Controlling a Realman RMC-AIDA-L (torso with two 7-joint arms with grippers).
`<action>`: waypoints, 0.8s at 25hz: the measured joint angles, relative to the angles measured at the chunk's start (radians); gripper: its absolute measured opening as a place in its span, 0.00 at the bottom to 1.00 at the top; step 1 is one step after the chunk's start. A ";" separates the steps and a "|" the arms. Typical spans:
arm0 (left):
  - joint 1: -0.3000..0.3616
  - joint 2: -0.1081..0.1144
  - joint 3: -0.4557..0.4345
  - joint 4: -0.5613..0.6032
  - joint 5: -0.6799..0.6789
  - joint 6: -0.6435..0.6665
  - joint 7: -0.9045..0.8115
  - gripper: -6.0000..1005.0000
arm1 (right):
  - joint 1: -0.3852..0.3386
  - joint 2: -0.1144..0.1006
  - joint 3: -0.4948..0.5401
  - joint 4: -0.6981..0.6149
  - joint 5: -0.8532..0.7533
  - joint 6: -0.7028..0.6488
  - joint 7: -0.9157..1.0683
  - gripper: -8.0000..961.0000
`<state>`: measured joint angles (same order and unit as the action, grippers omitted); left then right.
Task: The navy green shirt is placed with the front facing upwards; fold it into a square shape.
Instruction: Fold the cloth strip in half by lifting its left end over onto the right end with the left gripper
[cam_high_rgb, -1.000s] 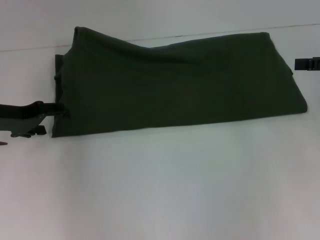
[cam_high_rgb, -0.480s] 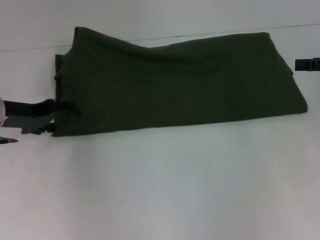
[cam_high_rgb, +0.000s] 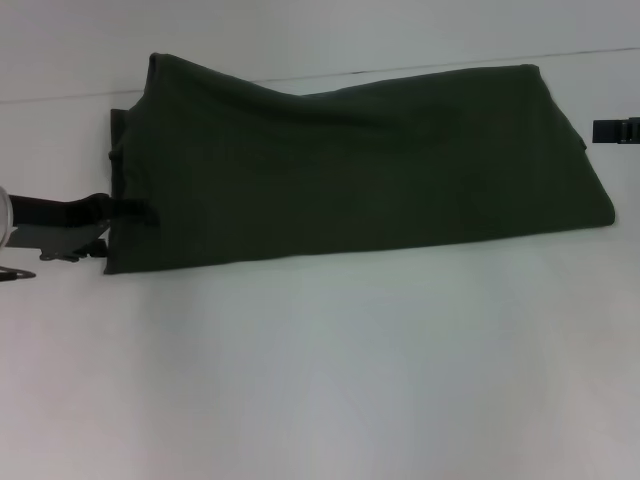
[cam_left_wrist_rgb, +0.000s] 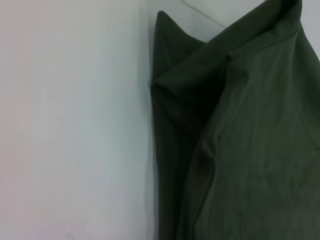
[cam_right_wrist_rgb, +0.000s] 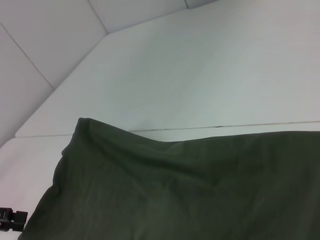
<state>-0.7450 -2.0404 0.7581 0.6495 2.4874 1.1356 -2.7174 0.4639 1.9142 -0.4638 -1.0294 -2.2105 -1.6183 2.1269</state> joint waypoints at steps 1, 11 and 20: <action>0.001 0.001 0.000 0.002 0.000 0.000 -0.001 0.85 | 0.000 0.000 0.000 0.000 0.000 0.000 0.001 0.93; 0.004 -0.002 0.003 0.000 0.028 0.011 -0.002 0.84 | 0.010 0.000 0.001 0.000 0.000 -0.004 0.003 0.92; -0.002 -0.009 0.003 0.003 0.023 0.037 -0.002 0.83 | 0.006 0.000 0.007 0.000 0.005 -0.008 0.001 0.92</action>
<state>-0.7469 -2.0498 0.7608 0.6520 2.5103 1.1727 -2.7191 0.4703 1.9142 -0.4573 -1.0294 -2.2051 -1.6259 2.1275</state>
